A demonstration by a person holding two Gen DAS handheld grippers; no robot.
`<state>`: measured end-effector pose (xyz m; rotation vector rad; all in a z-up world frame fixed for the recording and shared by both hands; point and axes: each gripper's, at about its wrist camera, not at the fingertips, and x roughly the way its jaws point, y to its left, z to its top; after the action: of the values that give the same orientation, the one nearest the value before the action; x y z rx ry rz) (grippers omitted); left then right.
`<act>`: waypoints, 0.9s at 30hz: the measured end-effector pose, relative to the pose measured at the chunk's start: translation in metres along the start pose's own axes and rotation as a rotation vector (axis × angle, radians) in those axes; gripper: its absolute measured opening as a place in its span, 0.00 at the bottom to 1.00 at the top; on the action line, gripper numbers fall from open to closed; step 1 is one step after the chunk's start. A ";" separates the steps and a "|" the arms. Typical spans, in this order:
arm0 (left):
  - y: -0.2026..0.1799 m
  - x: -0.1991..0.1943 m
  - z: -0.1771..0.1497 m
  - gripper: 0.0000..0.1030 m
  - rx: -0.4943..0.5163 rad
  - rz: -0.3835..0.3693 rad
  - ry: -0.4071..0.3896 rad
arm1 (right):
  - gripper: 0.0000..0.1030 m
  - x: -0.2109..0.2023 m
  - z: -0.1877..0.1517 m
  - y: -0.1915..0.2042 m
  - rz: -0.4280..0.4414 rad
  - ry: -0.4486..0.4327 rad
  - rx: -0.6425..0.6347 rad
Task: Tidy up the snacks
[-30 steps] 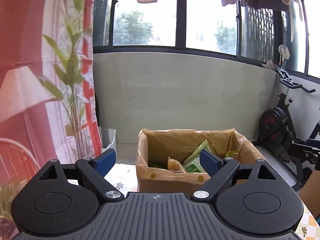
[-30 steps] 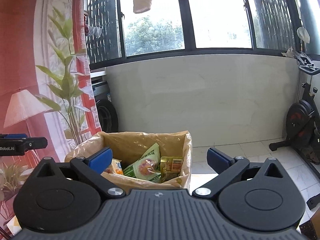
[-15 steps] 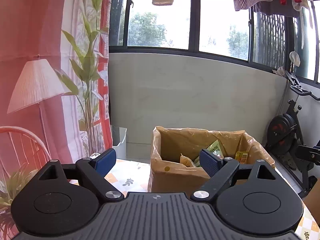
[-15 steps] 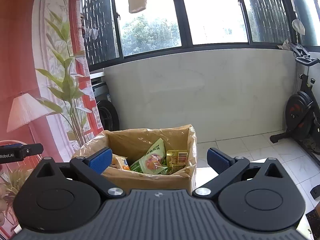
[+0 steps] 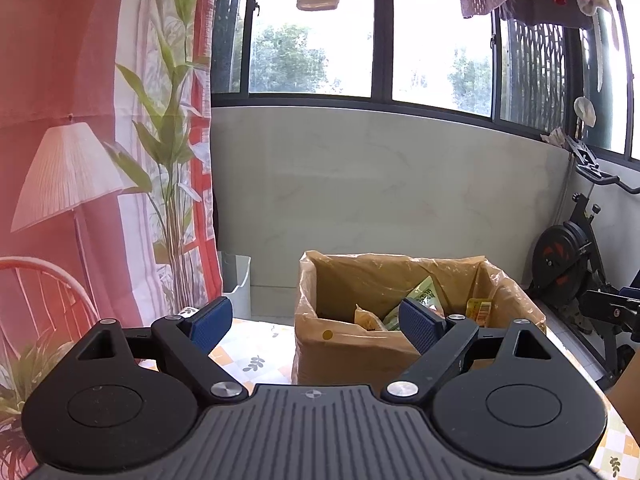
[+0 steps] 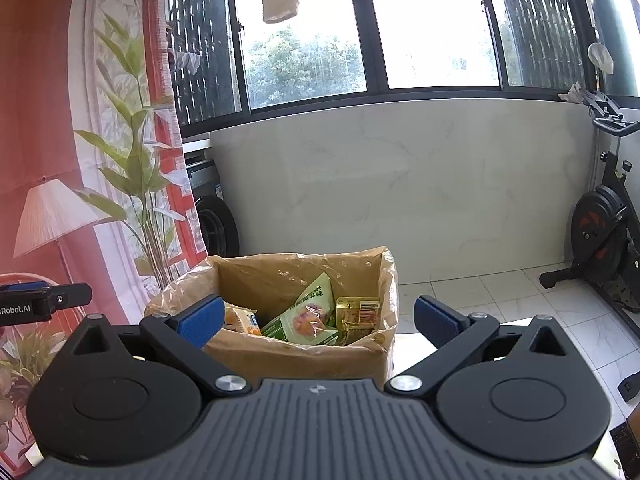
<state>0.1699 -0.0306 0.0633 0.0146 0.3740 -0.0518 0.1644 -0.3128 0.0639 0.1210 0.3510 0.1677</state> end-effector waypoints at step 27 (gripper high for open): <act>-0.004 -0.014 0.001 0.89 0.028 -0.005 -0.036 | 1.00 -0.003 -0.005 -0.001 -0.003 0.009 -0.004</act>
<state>0.1567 -0.0343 0.0696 0.0408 0.3376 -0.0622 0.1596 -0.3135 0.0606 0.1158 0.3601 0.1662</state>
